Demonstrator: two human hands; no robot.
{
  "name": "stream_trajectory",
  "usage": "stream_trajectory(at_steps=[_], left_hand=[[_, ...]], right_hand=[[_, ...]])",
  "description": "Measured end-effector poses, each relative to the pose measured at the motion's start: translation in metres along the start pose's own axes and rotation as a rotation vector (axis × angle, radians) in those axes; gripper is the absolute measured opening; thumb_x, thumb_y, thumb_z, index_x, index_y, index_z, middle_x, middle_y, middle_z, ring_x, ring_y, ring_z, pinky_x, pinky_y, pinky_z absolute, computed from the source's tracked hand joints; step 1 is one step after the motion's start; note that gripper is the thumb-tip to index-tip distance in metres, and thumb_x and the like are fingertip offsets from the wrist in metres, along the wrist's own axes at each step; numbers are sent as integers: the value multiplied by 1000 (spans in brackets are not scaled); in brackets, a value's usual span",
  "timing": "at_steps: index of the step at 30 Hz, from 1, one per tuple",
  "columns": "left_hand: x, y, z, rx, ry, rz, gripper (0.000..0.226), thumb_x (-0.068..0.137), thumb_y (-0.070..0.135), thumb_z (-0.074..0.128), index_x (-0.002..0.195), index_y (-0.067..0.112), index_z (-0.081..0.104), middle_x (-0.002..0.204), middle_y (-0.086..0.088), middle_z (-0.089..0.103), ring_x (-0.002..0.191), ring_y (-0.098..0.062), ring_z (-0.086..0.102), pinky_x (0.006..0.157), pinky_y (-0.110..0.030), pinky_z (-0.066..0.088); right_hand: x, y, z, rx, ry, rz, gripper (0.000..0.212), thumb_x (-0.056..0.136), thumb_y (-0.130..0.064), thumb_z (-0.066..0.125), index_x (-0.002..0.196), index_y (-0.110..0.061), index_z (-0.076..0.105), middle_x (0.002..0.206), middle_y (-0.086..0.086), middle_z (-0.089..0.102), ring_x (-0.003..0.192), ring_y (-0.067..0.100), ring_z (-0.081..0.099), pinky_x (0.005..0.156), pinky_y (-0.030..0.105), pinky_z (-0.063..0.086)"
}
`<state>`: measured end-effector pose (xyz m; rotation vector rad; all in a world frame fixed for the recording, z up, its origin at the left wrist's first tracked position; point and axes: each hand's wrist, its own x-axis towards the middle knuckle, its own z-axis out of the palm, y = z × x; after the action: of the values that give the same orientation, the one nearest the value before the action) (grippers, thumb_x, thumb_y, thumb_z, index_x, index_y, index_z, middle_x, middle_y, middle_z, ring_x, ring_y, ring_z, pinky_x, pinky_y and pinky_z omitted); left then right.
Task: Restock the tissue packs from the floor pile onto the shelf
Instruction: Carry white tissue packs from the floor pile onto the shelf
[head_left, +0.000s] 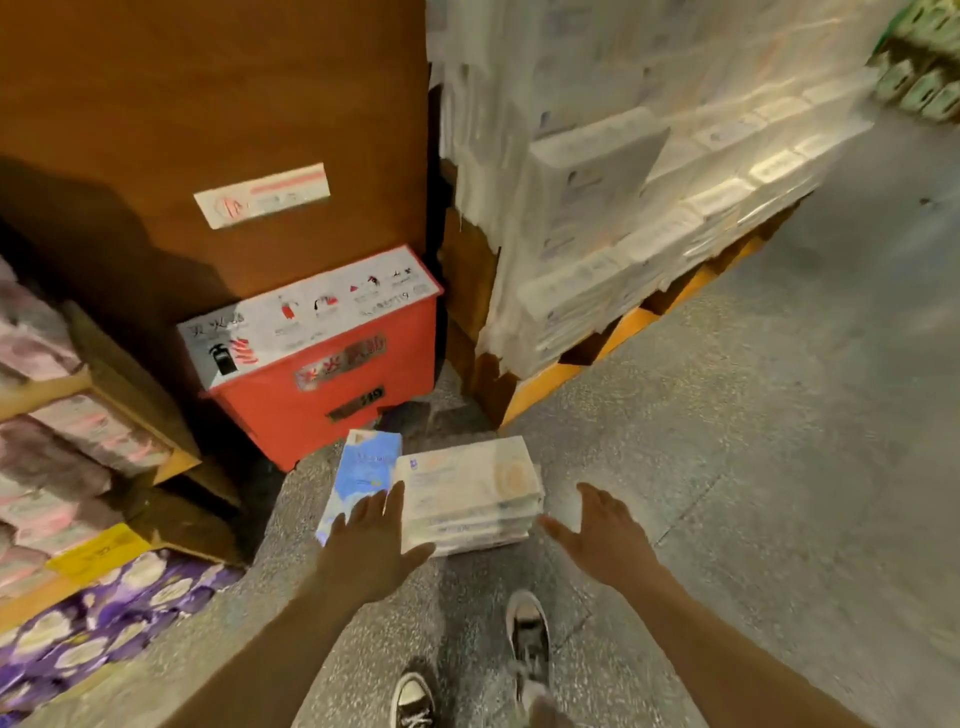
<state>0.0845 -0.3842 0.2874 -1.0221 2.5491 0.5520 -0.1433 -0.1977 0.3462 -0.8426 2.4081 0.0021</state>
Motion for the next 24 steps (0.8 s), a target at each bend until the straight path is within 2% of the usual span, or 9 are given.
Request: stream_trajectory(at_steps=[4,10,14,16,17,19,20,22,24], left_hand=[[106,-23,56,24,17,-56,103,89,74,39,158,12,-4,157,-11,31,141,-30,37,105,-50,42],[261,-60,159,-113,80,-160,102,88,67,50,157,6,7,149,-22,40,127,-41,48,92,-55,49],[325,-70,228,-167,86,-290,105,87,61,58,156,-2,10,146,-29,39,121,-49,49,88,-57,46],[349,-79,253,-239,33,-402,109,85,70,53,155,-1,9,145,-26,40,124,-45,49,93,-52,45],[360,-83,262,-278,7,-446,110,82,75,51,153,0,14,143,-24,41,125,-43,49,95,-51,44],[376,-91,273,-333,-2,-499,110,74,82,52,145,1,30,136,-21,44,124,-41,50,96,-49,44],[382,-94,276,-359,9,-518,109,71,83,55,141,1,36,133,-20,45,123,-39,51,96,-48,44],[391,-97,281,-400,49,-533,103,68,81,60,133,3,43,127,-18,50,124,-36,48,93,-45,44],[398,-98,286,-451,85,-533,93,70,77,64,129,7,47,121,-17,52,124,-32,45,87,-42,44]], right_hand=[[138,3,37,-43,29,-25,90,90,-73,47,153,-12,28,151,13,43,137,33,43,106,46,42],[326,25,125,-68,45,-65,94,86,-77,49,151,-11,34,148,16,47,131,37,48,101,48,46],[411,41,190,101,-34,28,111,78,-84,52,153,-7,28,148,18,48,132,38,50,102,45,46],[440,48,216,228,-97,110,119,72,-87,56,154,-6,27,148,17,49,132,37,51,103,45,48],[453,52,227,287,-116,149,119,68,-88,59,150,-5,34,143,16,55,127,35,55,98,45,51],[473,58,243,449,-149,199,96,66,-82,68,127,-7,59,120,11,70,104,28,68,82,41,58],[482,61,250,539,-158,209,81,67,-76,73,114,-10,66,111,9,73,96,26,70,81,41,59],[497,64,261,637,-150,200,63,70,-68,77,101,-14,67,103,6,74,92,26,71,86,43,60],[505,61,265,675,-131,187,53,72,-64,78,92,-17,65,98,5,73,89,26,71,85,43,60]])
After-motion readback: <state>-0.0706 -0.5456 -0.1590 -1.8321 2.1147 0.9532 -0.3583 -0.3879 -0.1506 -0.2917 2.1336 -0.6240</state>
